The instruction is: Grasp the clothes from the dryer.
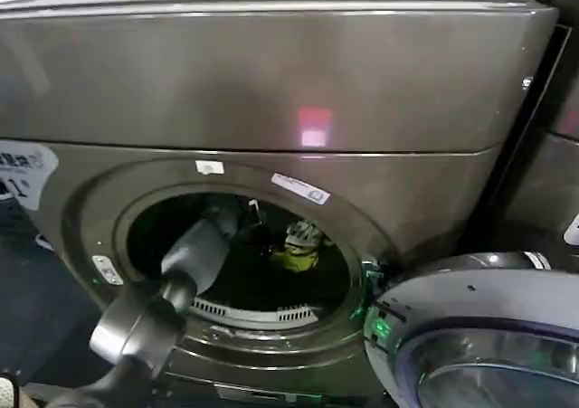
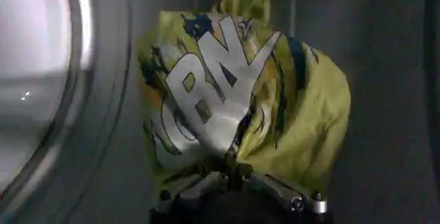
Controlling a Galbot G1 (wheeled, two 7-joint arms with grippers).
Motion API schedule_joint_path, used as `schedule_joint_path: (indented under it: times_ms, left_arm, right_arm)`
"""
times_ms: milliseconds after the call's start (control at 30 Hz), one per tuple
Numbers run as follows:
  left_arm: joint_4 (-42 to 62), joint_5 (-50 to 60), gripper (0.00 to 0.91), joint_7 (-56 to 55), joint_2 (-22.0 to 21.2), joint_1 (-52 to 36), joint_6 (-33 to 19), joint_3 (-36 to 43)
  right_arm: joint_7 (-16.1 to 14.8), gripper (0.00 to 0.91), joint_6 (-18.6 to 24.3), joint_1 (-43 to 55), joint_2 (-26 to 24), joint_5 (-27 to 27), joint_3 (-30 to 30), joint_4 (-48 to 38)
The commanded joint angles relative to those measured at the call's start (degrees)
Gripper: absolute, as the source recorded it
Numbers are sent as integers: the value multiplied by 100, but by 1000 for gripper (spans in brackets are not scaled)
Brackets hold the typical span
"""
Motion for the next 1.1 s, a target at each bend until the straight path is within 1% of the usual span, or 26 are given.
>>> schedule_joint_path:
  times_ms: [33, 133, 200, 267, 300, 367, 400, 467, 533, 633, 700, 833, 1033, 1100]
  left_arm:
    - [-970, -1657, 0, -1691, -26, 521, -81, -839]
    - [-1611, -2225, 0, -2248, -24, 874, -63, -918]
    - [-2229, -2529, 0, -2662, -56, 1086, -53, -1039]
    - [-2820, -2665, 0, -3118, -79, 1316, -81, -1151]
    - [-2925, -2692, 0, -3312, -95, 1377, -124, -1203]
    - [-3216, -2888, 0, -3832, -141, 1548, -492, -1299]
    - [-3381, -3068, 0, -4047, -164, 1637, -820, -1337]
    - [-3705, -3373, 0, -4293, -175, 1827, -1153, -1383]
    - [-4098, -3457, 0, -4733, -219, 2008, -1202, -1489]
    - [-4541, -3407, 0, -5341, -374, 2368, -1122, -1675]
    - [-4657, -3358, 0, -5612, -455, 2508, -1048, -1755]
    - [-4827, -3298, 0, -5584, -462, 2712, -966, -1717]
    - [-4856, -3295, 0, -5516, -443, 2698, -812, -1673]
    - [-4874, -3310, 0, -5479, -439, 2712, -650, -1667]
  right_arm:
    - [3, 907, 14, 31, 30, -9, -38, 14]
    - [3, 907, 21, 39, 23, -8, -41, 29]
    - [-1, 907, 26, 34, 42, -4, -39, 36]
    - [-3, 907, 34, 28, 62, -4, -35, 32]
    - [-8, 907, 42, 25, 80, -3, -27, 27]
    - [-7, 907, 72, 42, 95, -3, -24, 16]
    - [28, 907, 115, 55, 104, -19, -31, 13]
    - [36, 907, 183, 58, 147, -76, -26, 24]
    - [41, 907, 248, 67, 169, -177, -15, 35]
    - [30, 907, 291, 79, 162, -175, 9, 20]
    - [24, 907, 291, 98, 150, -193, 21, 1]
    - [89, 907, 425, 66, 108, -147, 51, -57]
    - [115, 907, 476, 95, 98, -141, 43, -71]
    - [147, 907, 471, 93, 103, -149, 40, -71]
